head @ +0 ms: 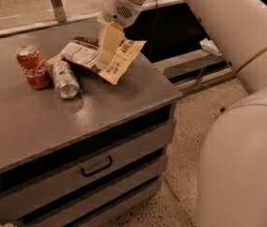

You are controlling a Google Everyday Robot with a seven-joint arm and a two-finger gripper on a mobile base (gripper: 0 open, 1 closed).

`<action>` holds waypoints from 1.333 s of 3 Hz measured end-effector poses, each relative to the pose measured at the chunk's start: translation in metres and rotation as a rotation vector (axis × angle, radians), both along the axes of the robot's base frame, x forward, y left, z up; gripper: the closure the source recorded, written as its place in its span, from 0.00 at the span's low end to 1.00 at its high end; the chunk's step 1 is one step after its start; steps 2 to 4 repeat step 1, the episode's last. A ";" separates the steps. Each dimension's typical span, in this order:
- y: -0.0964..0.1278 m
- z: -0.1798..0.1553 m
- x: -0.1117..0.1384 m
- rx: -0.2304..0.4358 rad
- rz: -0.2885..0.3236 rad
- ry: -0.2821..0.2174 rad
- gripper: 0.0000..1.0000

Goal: Move 7up can near coke can

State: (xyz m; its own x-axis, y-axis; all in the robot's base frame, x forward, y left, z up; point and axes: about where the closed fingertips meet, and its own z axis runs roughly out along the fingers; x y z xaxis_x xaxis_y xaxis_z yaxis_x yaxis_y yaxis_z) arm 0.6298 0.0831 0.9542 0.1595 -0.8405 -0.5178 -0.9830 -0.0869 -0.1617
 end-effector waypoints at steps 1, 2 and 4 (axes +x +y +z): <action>0.003 0.000 0.000 0.001 0.003 -0.001 0.00; 0.003 0.000 0.000 0.001 0.003 -0.001 0.00; 0.003 0.000 0.000 0.001 0.003 -0.001 0.00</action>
Offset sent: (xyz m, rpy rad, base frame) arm 0.0000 0.0000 0.0000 0.0000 0.0000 0.0000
